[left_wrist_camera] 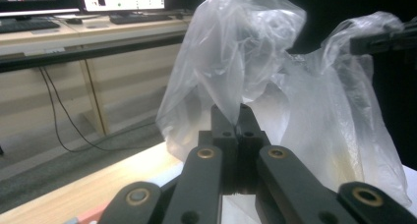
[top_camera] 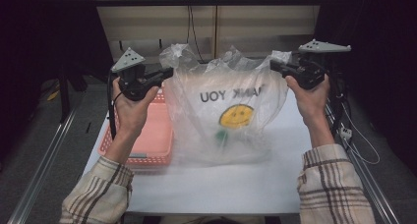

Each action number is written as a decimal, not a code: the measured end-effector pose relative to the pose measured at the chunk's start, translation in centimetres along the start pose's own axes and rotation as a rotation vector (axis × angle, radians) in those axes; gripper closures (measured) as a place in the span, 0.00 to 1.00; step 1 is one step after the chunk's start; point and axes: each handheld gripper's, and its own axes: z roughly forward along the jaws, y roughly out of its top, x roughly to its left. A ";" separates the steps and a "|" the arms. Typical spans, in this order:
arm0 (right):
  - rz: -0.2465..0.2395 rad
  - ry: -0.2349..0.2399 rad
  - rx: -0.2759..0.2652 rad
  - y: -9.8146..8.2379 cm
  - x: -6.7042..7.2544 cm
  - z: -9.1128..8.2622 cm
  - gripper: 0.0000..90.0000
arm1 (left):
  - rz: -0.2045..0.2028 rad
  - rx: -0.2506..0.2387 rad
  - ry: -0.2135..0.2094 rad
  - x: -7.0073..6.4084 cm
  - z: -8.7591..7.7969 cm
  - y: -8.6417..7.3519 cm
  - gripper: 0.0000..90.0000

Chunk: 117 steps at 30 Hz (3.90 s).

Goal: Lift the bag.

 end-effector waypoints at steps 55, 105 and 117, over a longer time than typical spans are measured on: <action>0.045 -0.044 0.038 -7.2 2.4 -2.9 0.21 | 0.024 0.024 0.060 0.1 -6.3 -3.4 0.05; 0.044 -0.051 0.199 -17.1 6.9 -6.3 0.14 | 0.021 0.203 0.036 -3.6 -9.6 -14.1 0.08; 0.051 -0.043 0.240 -19.6 7.6 -6.7 0.14 | 0.022 0.267 0.039 -4.4 -10.0 -17.0 0.08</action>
